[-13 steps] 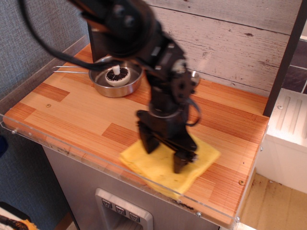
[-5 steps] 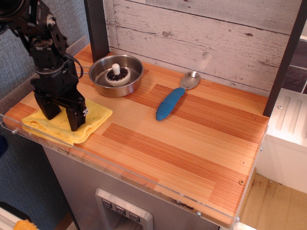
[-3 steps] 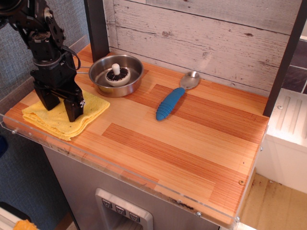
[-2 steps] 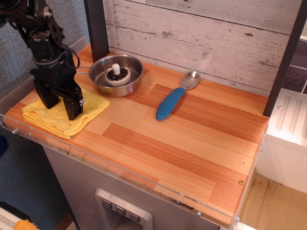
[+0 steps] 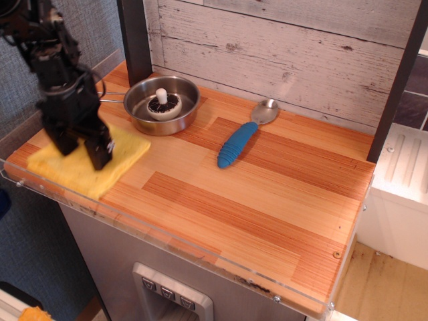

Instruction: Move the yellow cloth towards other edge of table

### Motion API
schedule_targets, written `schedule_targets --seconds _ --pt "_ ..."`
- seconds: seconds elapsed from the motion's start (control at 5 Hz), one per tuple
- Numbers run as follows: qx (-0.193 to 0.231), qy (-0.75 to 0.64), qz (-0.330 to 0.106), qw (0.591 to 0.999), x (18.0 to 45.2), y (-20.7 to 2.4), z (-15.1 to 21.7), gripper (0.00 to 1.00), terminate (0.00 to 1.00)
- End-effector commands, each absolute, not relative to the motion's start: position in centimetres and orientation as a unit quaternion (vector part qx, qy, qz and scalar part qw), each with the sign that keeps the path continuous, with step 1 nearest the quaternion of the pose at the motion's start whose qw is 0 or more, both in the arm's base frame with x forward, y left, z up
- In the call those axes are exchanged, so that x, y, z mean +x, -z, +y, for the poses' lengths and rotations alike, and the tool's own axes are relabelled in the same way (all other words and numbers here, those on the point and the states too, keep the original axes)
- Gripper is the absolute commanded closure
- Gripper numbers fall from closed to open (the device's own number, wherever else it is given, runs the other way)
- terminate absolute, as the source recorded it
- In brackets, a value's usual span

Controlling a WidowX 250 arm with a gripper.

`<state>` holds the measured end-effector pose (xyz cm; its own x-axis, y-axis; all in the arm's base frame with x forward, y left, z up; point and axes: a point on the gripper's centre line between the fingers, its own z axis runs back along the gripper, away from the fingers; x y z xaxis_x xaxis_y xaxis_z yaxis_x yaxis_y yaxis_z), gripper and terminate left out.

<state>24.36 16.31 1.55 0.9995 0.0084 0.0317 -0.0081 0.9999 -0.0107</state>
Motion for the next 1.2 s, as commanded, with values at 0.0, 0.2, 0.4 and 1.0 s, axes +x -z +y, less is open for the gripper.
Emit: schedule_targets --seconds 0.0,0.2,0.4,1.0 --pt "-0.012 0.007 -0.064 0.998 24.4 -6.8 16.3 0.00 0.00" --pt "-0.012 0.034 -0.060 0.998 24.4 -7.4 14.5 0.00 0.00" --pt "0.009 0.071 -0.060 0.996 24.5 -8.5 11.2 0.00 0.00" --pt "0.055 0.062 -0.058 0.995 25.4 -8.4 6.2 0.00 0.00"
